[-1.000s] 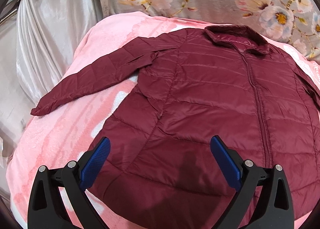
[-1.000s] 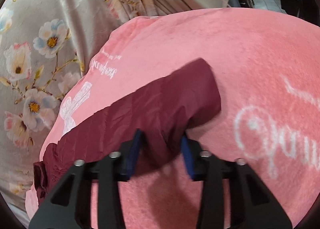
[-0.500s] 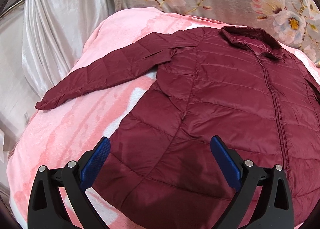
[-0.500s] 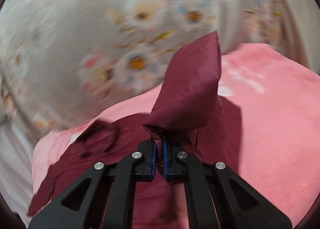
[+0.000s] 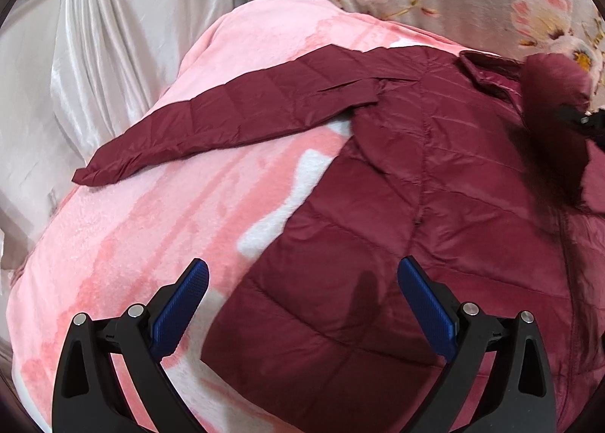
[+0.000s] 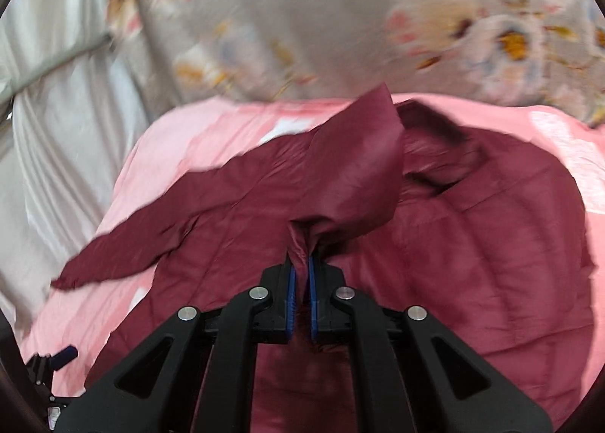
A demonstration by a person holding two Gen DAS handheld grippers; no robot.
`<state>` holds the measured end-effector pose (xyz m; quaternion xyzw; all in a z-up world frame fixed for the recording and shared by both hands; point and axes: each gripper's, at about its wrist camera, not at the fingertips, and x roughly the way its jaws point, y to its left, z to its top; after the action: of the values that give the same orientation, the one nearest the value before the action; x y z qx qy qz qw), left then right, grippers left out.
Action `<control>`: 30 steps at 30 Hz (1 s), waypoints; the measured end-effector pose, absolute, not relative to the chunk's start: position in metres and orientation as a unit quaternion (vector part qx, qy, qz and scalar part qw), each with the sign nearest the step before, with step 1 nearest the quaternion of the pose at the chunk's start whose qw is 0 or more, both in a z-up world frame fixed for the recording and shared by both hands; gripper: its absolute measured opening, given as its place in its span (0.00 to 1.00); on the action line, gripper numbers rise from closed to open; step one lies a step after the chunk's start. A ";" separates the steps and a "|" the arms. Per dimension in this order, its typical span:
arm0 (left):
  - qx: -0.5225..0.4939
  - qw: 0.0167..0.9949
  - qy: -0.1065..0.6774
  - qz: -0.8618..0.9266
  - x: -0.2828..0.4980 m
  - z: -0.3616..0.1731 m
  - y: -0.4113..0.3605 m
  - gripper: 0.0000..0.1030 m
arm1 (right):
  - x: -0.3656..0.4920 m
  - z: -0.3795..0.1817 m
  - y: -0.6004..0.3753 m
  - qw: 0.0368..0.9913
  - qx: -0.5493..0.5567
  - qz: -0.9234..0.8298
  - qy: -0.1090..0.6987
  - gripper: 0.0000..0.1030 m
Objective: Fold large clothes
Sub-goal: 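Lift the sleeve with the right tool, lay it across the jacket body, open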
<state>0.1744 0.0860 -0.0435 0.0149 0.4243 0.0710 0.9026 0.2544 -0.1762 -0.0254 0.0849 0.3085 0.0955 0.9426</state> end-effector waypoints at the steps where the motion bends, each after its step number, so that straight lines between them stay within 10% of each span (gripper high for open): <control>1: 0.015 0.901 0.426 0.073 0.176 -0.046 0.088 0.95 | 0.256 -0.029 -0.171 0.940 0.084 0.102 0.316 0.08; 8: -0.003 0.891 0.449 0.065 0.186 -0.057 0.101 0.95 | 0.219 -0.005 -0.171 0.949 0.106 0.125 0.269 0.60; 24: -0.215 0.819 0.507 -0.157 0.286 -0.046 0.022 0.93 | 0.155 -0.068 -0.420 0.897 0.337 -0.094 0.271 0.62; 26: -0.225 0.813 0.516 -0.152 0.292 -0.051 0.021 0.86 | 0.158 -0.075 -0.433 0.886 0.360 -0.096 0.275 0.62; 30: -0.207 0.824 0.509 -0.138 0.300 -0.046 0.014 0.36 | 0.177 -0.084 -0.458 0.873 0.392 -0.085 0.277 0.59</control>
<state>0.3000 0.0144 -0.0457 -0.2066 0.5091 -0.1383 0.8240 0.1771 -0.4583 -0.0842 0.3924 0.2772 -0.0848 0.8729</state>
